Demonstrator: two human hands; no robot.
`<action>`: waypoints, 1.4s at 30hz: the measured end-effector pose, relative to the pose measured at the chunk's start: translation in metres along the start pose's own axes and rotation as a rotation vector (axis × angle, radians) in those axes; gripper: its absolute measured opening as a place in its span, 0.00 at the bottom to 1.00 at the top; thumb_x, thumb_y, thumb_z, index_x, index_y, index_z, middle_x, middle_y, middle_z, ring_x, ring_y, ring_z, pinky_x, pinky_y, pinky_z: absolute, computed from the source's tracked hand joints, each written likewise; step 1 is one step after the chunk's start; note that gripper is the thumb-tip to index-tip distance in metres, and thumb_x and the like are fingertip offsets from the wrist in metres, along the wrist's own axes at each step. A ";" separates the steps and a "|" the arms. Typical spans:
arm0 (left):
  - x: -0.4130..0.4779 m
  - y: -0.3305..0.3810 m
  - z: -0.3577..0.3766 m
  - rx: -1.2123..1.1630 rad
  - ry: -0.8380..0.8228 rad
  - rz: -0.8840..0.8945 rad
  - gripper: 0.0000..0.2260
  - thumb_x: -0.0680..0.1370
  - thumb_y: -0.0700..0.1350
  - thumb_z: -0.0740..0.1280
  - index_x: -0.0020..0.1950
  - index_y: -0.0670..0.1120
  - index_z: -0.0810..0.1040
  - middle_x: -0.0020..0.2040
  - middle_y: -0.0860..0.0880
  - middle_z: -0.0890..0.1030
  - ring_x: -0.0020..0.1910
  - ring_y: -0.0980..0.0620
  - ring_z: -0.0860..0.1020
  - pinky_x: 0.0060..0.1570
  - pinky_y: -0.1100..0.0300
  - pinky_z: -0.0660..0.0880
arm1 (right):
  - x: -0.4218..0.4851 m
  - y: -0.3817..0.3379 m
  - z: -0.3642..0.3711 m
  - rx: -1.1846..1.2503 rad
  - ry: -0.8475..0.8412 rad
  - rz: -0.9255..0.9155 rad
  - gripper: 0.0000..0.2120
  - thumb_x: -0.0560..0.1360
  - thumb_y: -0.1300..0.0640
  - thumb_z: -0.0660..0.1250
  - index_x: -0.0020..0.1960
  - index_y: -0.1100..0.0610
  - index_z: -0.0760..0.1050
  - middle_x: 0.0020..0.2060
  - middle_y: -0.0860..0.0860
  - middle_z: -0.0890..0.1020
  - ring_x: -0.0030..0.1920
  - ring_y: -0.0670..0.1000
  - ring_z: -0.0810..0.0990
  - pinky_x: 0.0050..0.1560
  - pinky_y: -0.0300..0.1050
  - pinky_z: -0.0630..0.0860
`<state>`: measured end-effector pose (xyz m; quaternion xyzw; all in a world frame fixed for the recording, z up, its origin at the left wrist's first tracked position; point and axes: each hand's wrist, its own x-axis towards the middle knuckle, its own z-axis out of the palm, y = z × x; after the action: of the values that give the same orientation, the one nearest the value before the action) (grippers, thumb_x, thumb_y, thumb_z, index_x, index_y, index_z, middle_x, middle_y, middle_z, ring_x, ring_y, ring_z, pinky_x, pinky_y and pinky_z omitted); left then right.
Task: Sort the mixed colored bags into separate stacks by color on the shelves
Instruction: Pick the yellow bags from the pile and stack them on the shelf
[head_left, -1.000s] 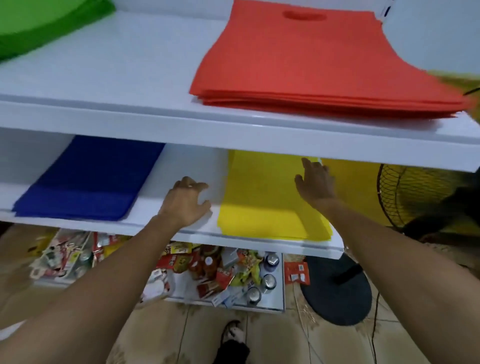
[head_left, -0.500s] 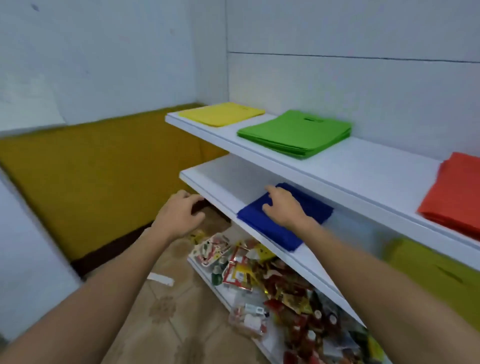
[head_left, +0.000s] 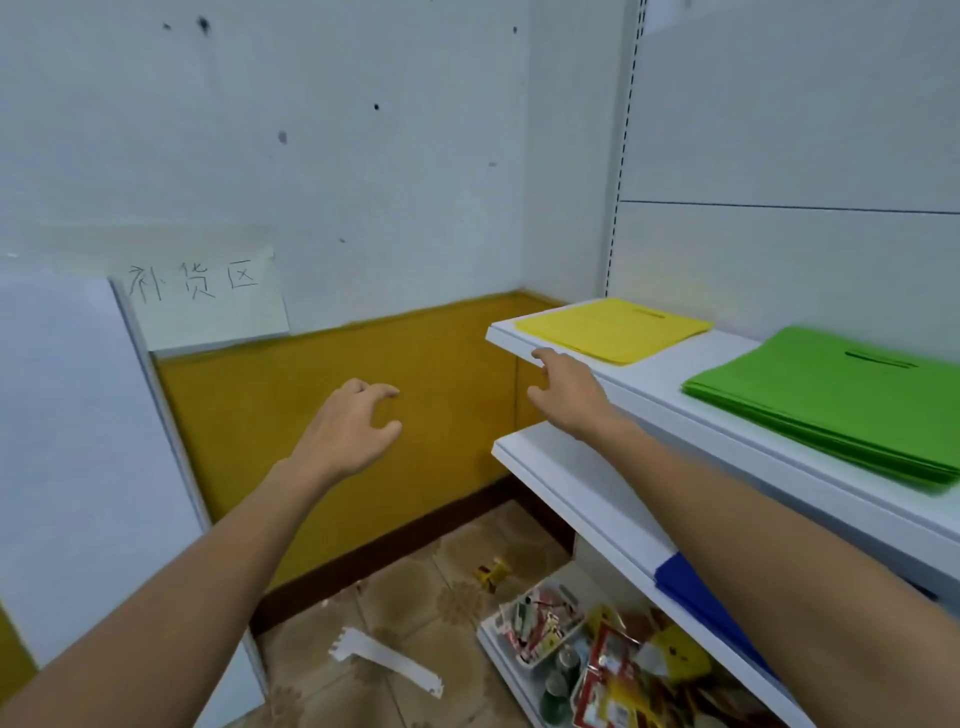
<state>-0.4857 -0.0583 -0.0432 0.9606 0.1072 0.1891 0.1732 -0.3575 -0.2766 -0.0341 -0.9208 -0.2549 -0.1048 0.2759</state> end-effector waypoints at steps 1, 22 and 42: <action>0.011 -0.006 0.002 -0.004 -0.001 0.013 0.18 0.77 0.49 0.63 0.67 0.52 0.70 0.61 0.48 0.70 0.60 0.49 0.72 0.56 0.55 0.70 | 0.011 -0.002 0.006 0.001 0.013 0.014 0.26 0.76 0.58 0.61 0.73 0.58 0.60 0.65 0.57 0.72 0.63 0.56 0.72 0.60 0.52 0.73; 0.319 -0.040 0.084 -0.080 -0.056 0.205 0.16 0.76 0.46 0.64 0.64 0.52 0.73 0.56 0.48 0.72 0.54 0.50 0.74 0.55 0.56 0.70 | 0.281 0.078 0.051 -0.059 0.096 0.162 0.25 0.76 0.59 0.59 0.73 0.58 0.61 0.67 0.57 0.70 0.67 0.57 0.68 0.61 0.49 0.69; 0.488 0.112 0.262 -0.132 -0.280 0.462 0.18 0.80 0.49 0.58 0.67 0.41 0.66 0.62 0.39 0.73 0.62 0.39 0.70 0.55 0.49 0.69 | 0.253 0.208 0.014 -0.346 0.394 1.232 0.14 0.78 0.54 0.61 0.59 0.61 0.72 0.59 0.59 0.74 0.59 0.60 0.74 0.52 0.47 0.70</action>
<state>0.0764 -0.1052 -0.0699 0.9630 -0.1522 0.0956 0.2009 -0.0324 -0.3145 -0.0557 -0.8927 0.3932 -0.1335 0.1751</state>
